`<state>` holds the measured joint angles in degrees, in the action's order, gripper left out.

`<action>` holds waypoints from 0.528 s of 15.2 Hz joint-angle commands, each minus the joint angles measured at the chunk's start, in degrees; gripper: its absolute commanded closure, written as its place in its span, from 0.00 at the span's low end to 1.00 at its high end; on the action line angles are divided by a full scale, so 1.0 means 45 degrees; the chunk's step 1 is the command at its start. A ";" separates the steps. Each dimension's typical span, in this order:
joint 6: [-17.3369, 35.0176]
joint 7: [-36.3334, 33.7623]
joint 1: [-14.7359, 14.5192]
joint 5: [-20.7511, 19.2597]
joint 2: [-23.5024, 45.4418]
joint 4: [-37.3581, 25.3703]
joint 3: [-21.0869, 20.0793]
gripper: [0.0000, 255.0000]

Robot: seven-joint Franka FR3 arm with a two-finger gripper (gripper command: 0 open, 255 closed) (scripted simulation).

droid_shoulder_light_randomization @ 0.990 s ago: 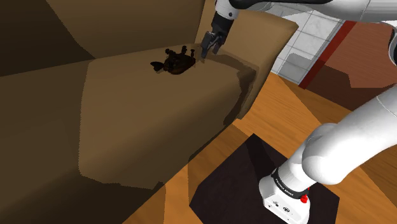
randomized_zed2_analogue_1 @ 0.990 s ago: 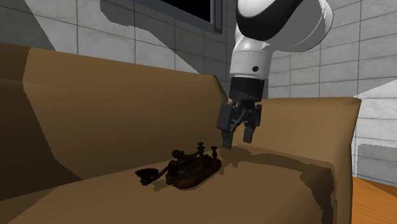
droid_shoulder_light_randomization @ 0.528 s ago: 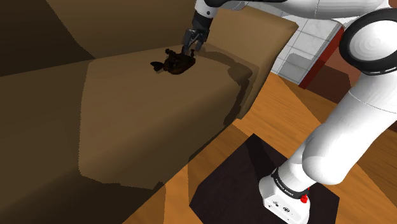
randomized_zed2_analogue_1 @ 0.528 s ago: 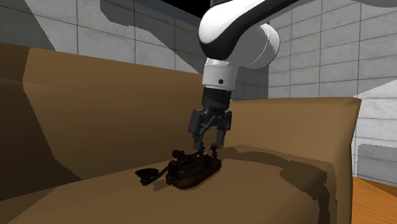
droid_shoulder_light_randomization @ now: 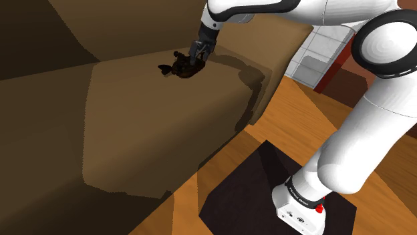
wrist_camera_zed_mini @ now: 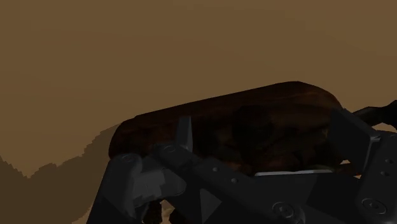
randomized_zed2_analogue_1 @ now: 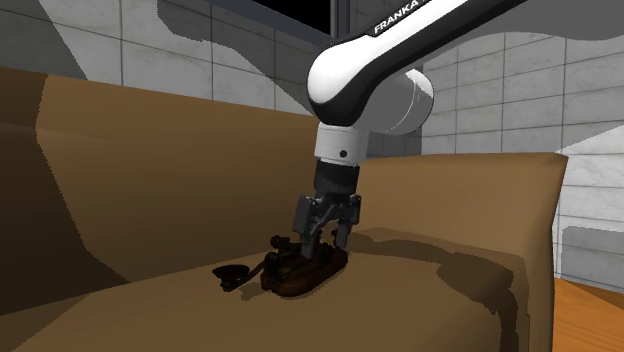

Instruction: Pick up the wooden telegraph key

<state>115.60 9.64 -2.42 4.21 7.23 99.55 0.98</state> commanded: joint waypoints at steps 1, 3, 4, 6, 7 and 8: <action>0.0111 0.0032 0.0014 0.0010 0.0032 0.0073 0.0010 0.00; 0.0089 0.0035 0.0017 0.0010 0.0053 0.0030 0.0012 1.00; 0.0087 0.0038 0.0019 0.0010 0.0059 0.0022 0.0013 1.00; 0.0086 0.0036 0.0018 0.0010 0.0058 0.0022 0.0012 1.00; 0.0083 0.0037 0.0018 0.0010 0.0055 0.0022 0.0012 1.00; 0.0080 0.0036 0.0018 0.0010 0.0057 0.0017 0.0013 1.00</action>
<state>115.94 9.80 -2.36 4.25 7.45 99.63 1.02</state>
